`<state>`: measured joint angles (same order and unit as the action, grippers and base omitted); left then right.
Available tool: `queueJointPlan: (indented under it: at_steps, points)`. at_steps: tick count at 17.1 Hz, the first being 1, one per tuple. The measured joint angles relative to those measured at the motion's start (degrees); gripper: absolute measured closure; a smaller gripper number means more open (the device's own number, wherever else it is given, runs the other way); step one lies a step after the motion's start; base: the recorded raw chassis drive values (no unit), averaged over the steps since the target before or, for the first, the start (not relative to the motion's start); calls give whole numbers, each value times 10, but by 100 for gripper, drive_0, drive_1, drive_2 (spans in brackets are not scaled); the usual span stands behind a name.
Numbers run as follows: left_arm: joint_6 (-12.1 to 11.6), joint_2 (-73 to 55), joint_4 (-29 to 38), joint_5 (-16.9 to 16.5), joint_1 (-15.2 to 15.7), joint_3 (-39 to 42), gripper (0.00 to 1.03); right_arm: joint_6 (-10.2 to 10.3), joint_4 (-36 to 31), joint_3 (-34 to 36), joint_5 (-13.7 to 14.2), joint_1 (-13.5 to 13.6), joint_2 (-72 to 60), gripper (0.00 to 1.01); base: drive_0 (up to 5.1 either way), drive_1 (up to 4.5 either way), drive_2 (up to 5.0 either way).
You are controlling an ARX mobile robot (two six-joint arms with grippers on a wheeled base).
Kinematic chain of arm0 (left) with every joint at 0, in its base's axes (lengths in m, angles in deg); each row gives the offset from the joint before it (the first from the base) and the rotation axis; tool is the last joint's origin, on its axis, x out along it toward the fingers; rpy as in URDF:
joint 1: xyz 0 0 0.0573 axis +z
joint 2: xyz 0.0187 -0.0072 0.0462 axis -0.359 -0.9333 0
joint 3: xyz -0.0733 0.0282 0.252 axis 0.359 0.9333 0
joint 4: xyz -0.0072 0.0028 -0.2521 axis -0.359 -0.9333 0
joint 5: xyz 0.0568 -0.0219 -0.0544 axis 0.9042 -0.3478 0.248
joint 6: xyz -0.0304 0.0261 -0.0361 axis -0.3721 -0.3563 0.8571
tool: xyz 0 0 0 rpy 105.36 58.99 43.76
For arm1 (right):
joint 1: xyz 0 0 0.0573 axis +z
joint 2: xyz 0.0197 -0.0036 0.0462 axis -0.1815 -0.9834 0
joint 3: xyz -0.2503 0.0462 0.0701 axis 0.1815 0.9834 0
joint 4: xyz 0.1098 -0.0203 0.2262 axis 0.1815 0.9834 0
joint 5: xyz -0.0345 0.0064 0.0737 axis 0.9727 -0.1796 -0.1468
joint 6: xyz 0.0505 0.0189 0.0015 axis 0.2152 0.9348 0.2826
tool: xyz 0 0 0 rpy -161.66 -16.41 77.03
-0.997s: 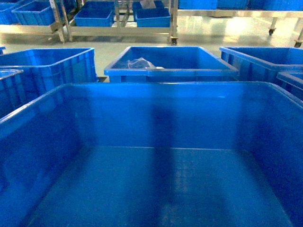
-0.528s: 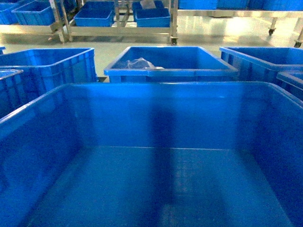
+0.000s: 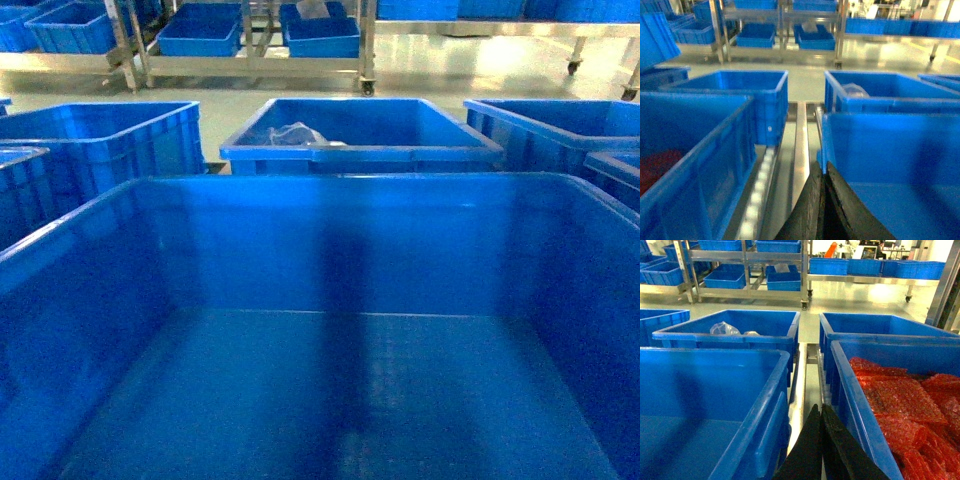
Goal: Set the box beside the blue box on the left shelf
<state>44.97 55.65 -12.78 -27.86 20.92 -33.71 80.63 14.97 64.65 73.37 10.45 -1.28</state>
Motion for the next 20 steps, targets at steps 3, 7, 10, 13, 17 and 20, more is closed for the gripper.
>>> queueJointPlan:
  at_steps: [3, 7, 10, 13, 17, 20]
  points:
    - [0, 36, -34, 1, 0, 0, 101, 0, 36, 0, 0, 0, 36, 100, 0, 0, 0]
    - [0, 71, -71, 1, 0, 0, 101, 0, 79, 0, 0, 0, 75, 100, 0, 0, 0]
    - [0, 166, -170, 1, 0, 0, 101, 0, 157, -3, 0, 0, 164, 100, 0, 0, 0]
    - [-1, 165, -171, 1, 0, 0, 101, 0, 170, 0, 0, 0, 164, 100, 0, 0, 0]
    - [-1, 165, -174, 1, 0, 0, 73, 0, 169, 0, 0, 0, 164, 71, 0, 0, 0]
    - [-1, 165, -174, 1, 0, 0, 42, 0, 169, 0, 0, 0, 164, 39, 0, 0, 0]
